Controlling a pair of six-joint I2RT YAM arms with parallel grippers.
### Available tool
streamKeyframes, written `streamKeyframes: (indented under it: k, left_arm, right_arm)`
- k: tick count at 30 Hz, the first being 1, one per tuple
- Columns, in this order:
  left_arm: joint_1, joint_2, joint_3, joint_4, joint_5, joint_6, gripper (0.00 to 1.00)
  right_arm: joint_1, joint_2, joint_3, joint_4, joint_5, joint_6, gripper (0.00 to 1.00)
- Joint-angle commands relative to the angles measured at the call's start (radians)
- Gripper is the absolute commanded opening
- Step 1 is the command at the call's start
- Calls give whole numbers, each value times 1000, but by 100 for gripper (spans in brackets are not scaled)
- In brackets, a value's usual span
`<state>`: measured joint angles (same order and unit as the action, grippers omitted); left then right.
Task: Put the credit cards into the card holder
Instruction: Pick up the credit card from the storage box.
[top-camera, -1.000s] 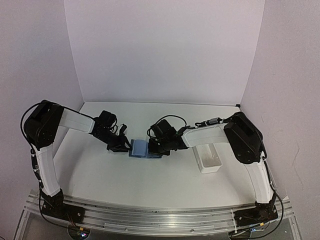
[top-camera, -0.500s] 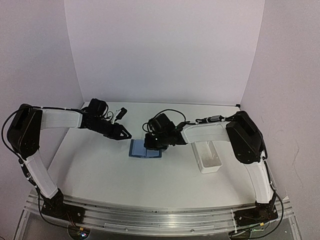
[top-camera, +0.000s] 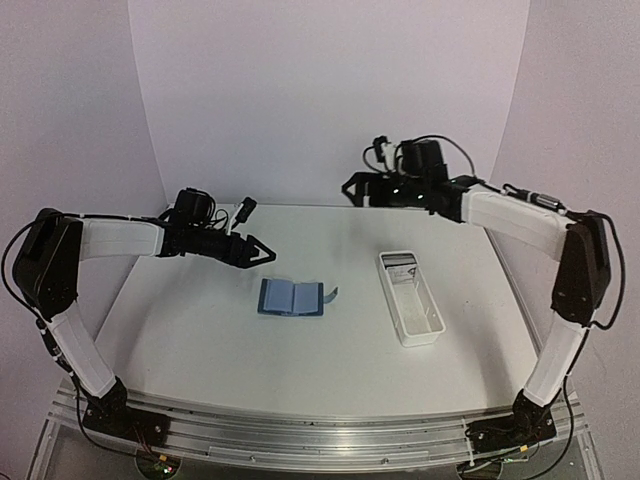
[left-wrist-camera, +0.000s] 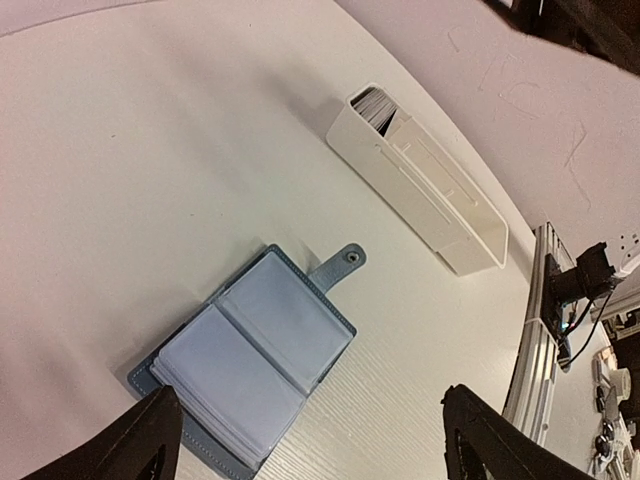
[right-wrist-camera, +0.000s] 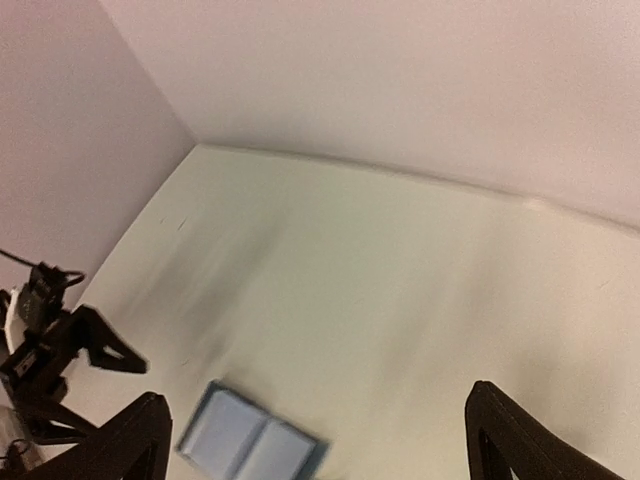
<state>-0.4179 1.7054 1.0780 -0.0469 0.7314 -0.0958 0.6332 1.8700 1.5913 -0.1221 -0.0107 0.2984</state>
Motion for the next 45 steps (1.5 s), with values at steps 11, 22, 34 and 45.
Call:
streamKeyframes:
  k: [11,22,34,45]
  left_arm:
    - [0,-27,-95,176,-1,-24,90]
    - [0,49,-72,191,15,-17,90]
    - [3,103,-41,198,11,-9,90]
    - [7,114,-28,192,7,-4,90]
  right_arm:
    - [-149,-108,-281,-28,85,-1489,98]
    - [-150,28,-268,-40,198,-1747,98]
    - [-150,124,-223,-48,266,-1841,98]
    - [-148,232,-68,-28,308,-1700,98]
